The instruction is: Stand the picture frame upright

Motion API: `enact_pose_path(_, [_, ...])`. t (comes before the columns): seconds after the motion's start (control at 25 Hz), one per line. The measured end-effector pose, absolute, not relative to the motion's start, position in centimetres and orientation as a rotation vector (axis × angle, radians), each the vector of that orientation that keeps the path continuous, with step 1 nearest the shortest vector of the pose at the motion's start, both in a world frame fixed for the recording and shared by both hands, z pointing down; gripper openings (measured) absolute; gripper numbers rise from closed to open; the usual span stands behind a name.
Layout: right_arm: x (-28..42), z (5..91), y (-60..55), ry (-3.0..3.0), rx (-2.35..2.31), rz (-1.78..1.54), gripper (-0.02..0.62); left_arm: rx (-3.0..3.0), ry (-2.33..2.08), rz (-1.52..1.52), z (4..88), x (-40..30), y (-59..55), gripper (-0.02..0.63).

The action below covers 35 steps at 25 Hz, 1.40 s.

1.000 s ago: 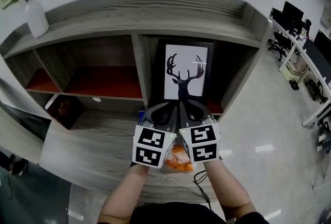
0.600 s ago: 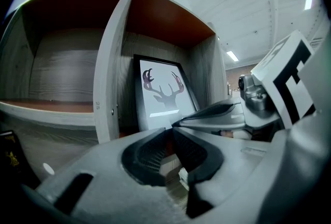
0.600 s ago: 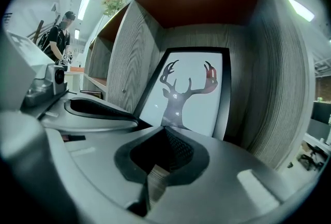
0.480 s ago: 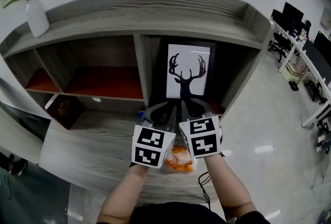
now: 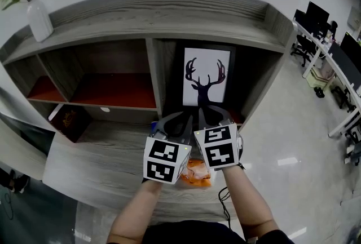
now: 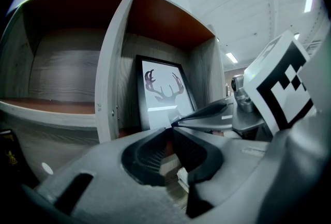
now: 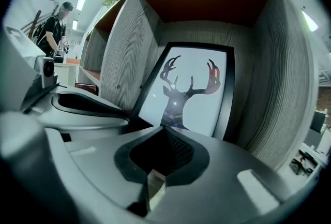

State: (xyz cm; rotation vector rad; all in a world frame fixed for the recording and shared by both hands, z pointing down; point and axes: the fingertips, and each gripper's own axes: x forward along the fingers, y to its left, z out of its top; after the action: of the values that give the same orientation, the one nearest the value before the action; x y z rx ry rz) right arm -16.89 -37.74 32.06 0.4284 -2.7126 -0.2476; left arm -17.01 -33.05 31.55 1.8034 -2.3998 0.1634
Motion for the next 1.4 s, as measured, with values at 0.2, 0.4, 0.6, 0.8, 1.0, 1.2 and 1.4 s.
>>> enact_pose_path(0.2, [-16.6,31.8,-37.9,-2.753,0.442,-0.211,0.002,1.805,-2.405,0.157,31.4,-16.9,-32.5,0.031])
enact_pose_path(0.4, [-15.8,30.9,-37.8,-2.828,0.481,-0.205,0.003,1.805,-2.406,0.151,31.5,-16.7,-32.2,0.031])
enact_pose_path(0.6, [-14.6,30.5,-37.1,-2.89,0.489,-0.183,0.002,1.8,-2.425,0.129,31.5,-16.4,-31.7,0.031])
enact_pose_path(0.8, [-13.0,31.2,-36.3,-2.906,0.504,-0.136,0.002,1.812,-2.416,0.058,31.4,-16.0,-30.9,0.031])
enact_pose_path(1.0, [-11.4,31.8,-35.7,-2.926,0.504,-0.093,0.002,1.855,-2.39,-0.001,31.6,-14.7,-29.5,0.004])
enact_pose_path(1.2, [-10.2,32.7,-34.8,-2.94,0.512,-0.058,0.002,1.85,-2.396,-0.019,32.3,-14.0,-28.1,-0.007])
enact_pose_path(1.4, [-8.4,32.5,-34.0,-2.98,0.54,0.038,0.002,1.849,-2.412,-0.071,32.3,-13.2,-26.8,-0.006])
